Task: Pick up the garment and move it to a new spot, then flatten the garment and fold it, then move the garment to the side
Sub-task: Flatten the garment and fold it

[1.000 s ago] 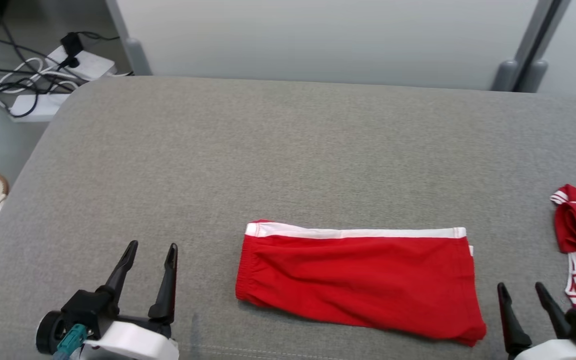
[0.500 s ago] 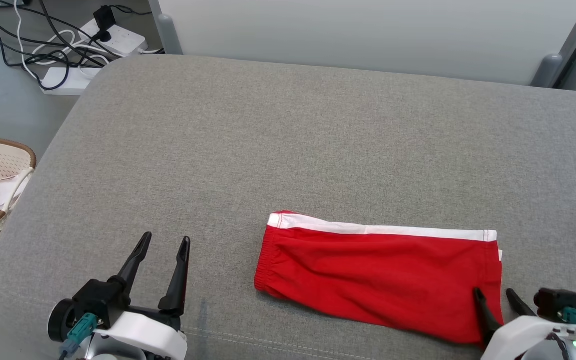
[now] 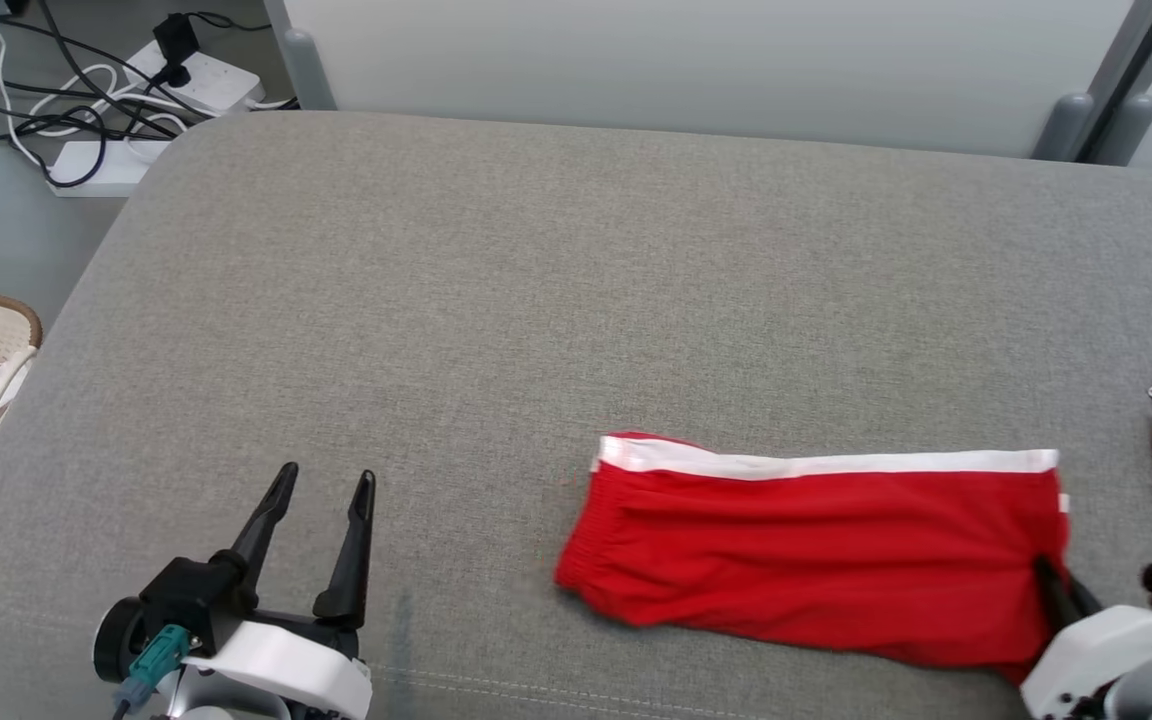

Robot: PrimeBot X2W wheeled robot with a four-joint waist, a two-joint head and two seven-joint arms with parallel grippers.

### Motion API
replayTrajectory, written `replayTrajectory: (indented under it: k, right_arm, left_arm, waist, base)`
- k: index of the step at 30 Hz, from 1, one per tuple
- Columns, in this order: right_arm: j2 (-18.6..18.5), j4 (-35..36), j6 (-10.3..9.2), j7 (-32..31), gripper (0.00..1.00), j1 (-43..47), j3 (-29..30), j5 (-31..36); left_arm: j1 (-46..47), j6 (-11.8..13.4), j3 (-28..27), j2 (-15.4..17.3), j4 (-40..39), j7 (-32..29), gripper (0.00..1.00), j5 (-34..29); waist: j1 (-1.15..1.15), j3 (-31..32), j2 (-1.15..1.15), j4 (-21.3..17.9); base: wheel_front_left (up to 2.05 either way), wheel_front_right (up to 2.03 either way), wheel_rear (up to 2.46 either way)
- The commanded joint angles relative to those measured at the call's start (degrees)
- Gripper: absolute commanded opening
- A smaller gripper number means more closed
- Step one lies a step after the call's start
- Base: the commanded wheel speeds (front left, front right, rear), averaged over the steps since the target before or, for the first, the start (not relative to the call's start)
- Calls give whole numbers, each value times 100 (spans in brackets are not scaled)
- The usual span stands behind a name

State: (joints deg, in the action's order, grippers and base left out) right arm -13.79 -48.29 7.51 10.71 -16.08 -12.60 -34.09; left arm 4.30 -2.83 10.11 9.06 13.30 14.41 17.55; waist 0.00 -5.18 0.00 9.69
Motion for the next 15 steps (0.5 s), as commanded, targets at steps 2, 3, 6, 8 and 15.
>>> replayTrajectory:
  k: [2, 3, 6, 8, 15]
  right_arm:
    - [-249, 0, -2, 138, 0, -131, 28, -95]
    - [-294, -16, -2, 163, 0, -131, 63, -127]
    - [-391, 4, -2, 223, 0, -144, 101, -187]
    - [-403, 175, -2, 255, 0, -177, 17, -165]
    - [93, 2339, -2, -148, 0, -38, -669, -110]
  left_arm:
    - [314, -43, -233, 39, -124, 59, 100, -74]
    - [317, -53, -248, 27, -122, 59, 100, -85]
    - [318, -92, -282, -3, -103, 59, 100, -115]
    - [312, -113, -305, -15, -85, 59, 100, -136]
    - [308, -181, -368, -50, -61, 59, 100, -220]
  waist:
    - [0, -5, 0, -40]
    - [0, -4, 0, -58]
    - [0, 0, 0, -110]
    - [0, 14, 0, -141]
    - [0, 54, 0, -182]
  base:
    - [0, 0, 0]
    - [0, 0, 0]
    - [0, 0, 0]
    - [0, 0, 0]
    - [0, 0, 0]
